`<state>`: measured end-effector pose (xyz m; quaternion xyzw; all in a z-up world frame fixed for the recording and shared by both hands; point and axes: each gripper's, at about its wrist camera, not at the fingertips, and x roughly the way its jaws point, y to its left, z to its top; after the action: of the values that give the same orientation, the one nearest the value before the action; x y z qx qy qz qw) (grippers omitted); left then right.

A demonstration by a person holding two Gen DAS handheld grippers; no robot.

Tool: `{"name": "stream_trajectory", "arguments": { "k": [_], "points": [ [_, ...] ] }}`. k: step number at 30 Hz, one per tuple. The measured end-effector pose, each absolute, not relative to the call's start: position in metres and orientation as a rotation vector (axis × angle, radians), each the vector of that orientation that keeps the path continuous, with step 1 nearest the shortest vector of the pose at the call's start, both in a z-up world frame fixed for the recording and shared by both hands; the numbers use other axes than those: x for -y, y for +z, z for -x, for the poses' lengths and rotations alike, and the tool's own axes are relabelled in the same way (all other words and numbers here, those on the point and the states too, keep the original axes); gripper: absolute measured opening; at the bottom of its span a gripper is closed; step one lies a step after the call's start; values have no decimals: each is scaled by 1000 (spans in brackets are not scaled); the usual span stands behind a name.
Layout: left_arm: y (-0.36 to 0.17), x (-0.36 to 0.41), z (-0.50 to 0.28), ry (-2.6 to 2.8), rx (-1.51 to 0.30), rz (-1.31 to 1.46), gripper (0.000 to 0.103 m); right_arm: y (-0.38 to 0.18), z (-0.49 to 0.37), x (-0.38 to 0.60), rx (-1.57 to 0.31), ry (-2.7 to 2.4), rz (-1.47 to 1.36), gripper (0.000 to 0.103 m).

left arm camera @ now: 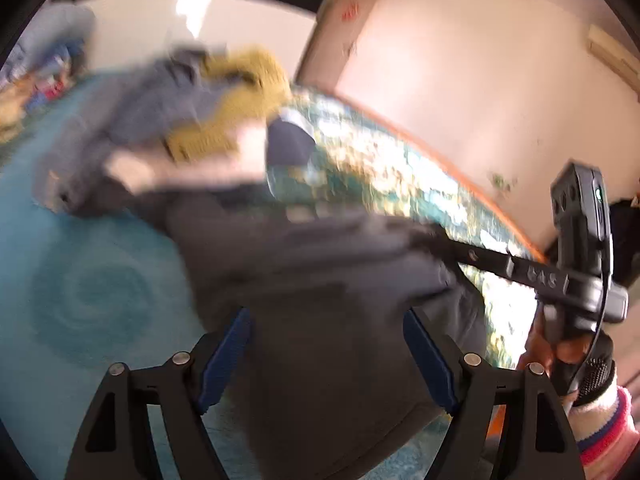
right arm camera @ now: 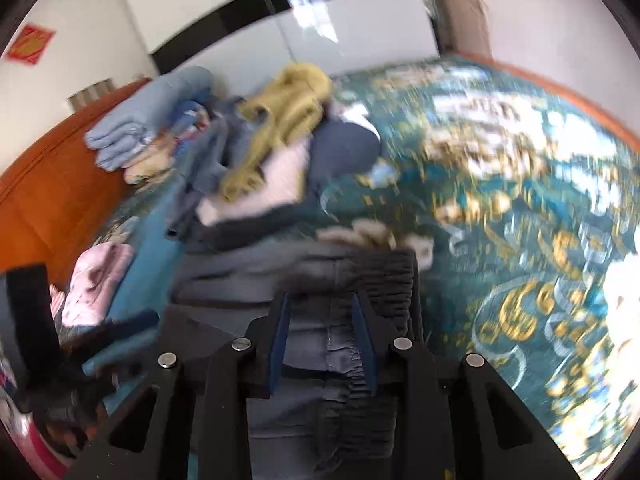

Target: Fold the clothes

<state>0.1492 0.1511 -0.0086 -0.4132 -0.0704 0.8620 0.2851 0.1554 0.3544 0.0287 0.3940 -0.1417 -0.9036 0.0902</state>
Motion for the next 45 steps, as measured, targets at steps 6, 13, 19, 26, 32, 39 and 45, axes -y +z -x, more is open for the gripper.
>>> {"name": "stream_trajectory", "arguments": {
  "k": [6, 13, 19, 26, 32, 39, 45],
  "points": [
    [-12, -140, -149, 2288, 256, 1132, 82, 12, -154, -364, 526, -2625, -1189, 33],
    [-24, -95, -146, 2259, 504, 1213, 84, 34, -192, -393, 618, -2638, -1062, 61],
    [-49, -81, -141, 2165, 658, 1297, 95, 0, -210, -431, 936, -2516, -1075, 89],
    [-54, -104, -135, 2095, 639, 1319, 103, -38, -198, -437, 1128, -2347, -1148, 92],
    [-55, -120, -124, 2070, 616, 1338, 103, -43, -173, -429, 1119, -2288, -1151, 92],
    [-54, -127, -120, 2071, 611, 1339, 102, -47, -153, -418, 1092, -2277, -1189, 92],
    [-47, -127, -127, 2089, 568, 1335, 95, -41, -158, -413, 1127, -2302, -1212, 84]
  ]
}}
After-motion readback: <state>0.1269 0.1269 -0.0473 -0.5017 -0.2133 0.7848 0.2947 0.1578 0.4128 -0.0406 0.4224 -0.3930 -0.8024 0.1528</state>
